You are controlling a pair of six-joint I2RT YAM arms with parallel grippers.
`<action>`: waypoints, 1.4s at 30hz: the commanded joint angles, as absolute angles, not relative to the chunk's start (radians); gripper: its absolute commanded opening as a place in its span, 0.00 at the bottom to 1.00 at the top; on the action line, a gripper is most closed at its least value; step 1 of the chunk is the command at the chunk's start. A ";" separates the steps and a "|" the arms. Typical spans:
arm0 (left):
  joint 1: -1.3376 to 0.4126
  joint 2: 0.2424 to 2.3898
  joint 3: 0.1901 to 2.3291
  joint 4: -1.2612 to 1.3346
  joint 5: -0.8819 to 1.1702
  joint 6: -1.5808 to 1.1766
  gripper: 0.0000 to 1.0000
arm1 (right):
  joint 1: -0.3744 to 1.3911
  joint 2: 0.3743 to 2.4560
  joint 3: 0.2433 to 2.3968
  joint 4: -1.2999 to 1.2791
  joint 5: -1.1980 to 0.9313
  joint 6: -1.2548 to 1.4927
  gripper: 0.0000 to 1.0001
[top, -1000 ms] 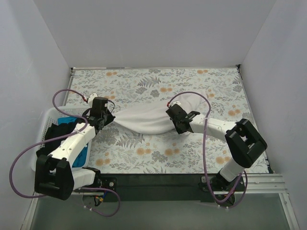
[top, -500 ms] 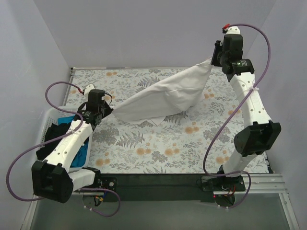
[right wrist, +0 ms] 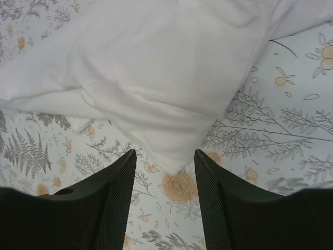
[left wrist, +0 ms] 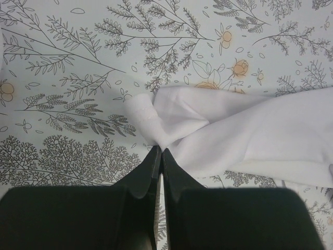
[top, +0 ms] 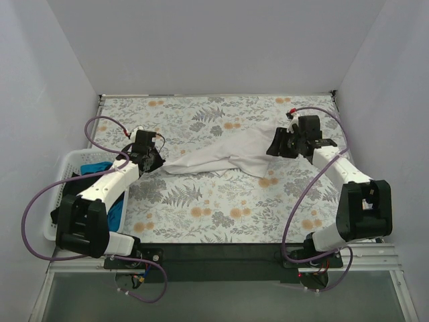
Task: Fold and stack the t-shirts
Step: Flatten the tshirt out
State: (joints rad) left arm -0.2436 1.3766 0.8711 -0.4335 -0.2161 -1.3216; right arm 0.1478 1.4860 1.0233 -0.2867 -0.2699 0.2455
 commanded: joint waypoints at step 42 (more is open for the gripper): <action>-0.242 1.347 0.931 -0.472 -0.298 -1.312 0.00 | 0.373 1.514 1.058 -0.438 0.297 0.224 0.01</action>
State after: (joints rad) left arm -0.2436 1.3544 0.8604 -0.4484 -0.2581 -1.3128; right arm 0.4393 1.6657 0.9775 -0.3222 0.2176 0.2844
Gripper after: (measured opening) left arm 0.009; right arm 0.022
